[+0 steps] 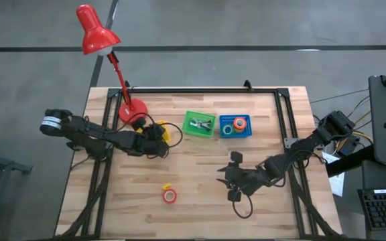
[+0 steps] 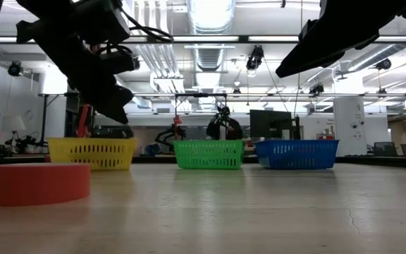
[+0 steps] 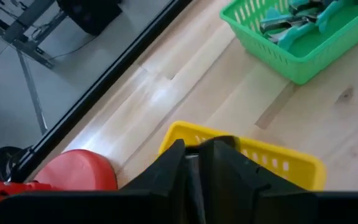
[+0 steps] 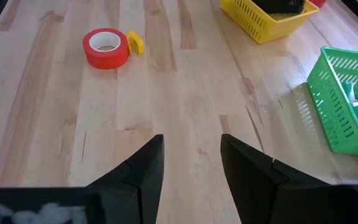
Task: Pick and place Stapler, Stapler remover, tape
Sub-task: Put the big black stapler in the yellow basket, then put the small yellow stapler in the green basket
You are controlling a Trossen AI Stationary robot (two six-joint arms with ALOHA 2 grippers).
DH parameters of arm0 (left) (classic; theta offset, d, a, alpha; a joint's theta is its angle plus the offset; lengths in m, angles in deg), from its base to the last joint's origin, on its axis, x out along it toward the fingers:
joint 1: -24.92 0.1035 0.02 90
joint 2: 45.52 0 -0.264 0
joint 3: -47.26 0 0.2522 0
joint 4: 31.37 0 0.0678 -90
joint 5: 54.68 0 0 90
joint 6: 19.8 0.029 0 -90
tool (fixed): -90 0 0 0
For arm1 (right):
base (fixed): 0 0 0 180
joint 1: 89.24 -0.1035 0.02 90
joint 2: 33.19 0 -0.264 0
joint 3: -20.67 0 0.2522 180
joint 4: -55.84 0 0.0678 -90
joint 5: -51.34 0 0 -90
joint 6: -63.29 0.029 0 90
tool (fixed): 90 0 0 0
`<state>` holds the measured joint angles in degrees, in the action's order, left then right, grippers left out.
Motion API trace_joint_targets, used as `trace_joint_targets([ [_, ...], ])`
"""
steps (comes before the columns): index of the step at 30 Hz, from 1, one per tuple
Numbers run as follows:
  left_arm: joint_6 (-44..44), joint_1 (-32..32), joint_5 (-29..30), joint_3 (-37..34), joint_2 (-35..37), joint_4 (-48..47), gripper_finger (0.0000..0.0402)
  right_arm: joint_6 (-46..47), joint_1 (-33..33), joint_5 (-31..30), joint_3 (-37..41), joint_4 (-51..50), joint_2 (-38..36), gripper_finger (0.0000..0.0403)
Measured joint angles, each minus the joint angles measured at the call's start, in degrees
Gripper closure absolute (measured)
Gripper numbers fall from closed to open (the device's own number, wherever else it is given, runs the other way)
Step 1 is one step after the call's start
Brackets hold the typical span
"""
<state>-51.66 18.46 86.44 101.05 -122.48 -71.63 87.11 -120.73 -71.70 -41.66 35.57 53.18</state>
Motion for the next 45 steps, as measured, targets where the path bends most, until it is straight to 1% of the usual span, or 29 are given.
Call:
trace_joint_targets([
  [4,-1.4,0.0,1.8,0.5,0.1,-0.1,0.0279,0.0,0.0,-0.1,0.0,0.0,0.0,0.0246],
  [6,-1.7,0.0,1.7,1.4,0.1,-0.1,0.0260,0.0,0.0,-0.1,0.0,0.0,0.0,0.0246],
  [7,-1.7,0.0,0.6,1.9,0.2,-0.1,0.0252,0.1,0.0,-0.1,0.0,0.0,0.0,0.0247],
  [11,-2.0,-0.5,-8.1,4.2,0.2,0.8,0.0228,0.2,0.0,-0.1,0.1,0.0,0.0,0.0254],
  [17,-2.7,-3.7,-27.6,4.7,0.1,7.0,0.0224,0.2,0.0,-0.1,0.1,0.0,0.0,0.0261],
  [19,-4.1,-5.3,-31.5,4.7,0.0,6.9,0.0225,0.3,0.0,-0.1,0.1,0.0,0.0,0.0263],
  [20,-4.9,-6.2,-32.4,4.7,0.0,6.9,0.0225,0.5,0.0,-0.1,0.2,0.0,0.0,0.0264],
  [24,-8.0,-10.3,-32.8,4.6,0.0,6.8,0.0225,1.5,0.0,-0.1,0.3,0.0,0.0,0.0262],
  [27,-12.4,-13.3,-32.8,4.0,0.0,6.7,0.0225,1.7,0.0,-0.1,0.4,0.0,0.0,0.0260],
  [34,-22.0,-19.6,-29.9,1.1,-1.2,6.8,0.0225,1.7,0.0,-0.1,0.5,0.0,0.0,0.0266],
  [40,-23.1,-22.8,-30.0,1.3,-5.8,10.6,0.0225,1.7,0.0,-0.1,0.5,0.3,0.0,0.0274],
  [45,-23.9,-23.7,-30.7,2.5,-10.6,10.9,0.0226,1.7,0.0,-0.1,0.5,0.9,0.0,0.0274],
])
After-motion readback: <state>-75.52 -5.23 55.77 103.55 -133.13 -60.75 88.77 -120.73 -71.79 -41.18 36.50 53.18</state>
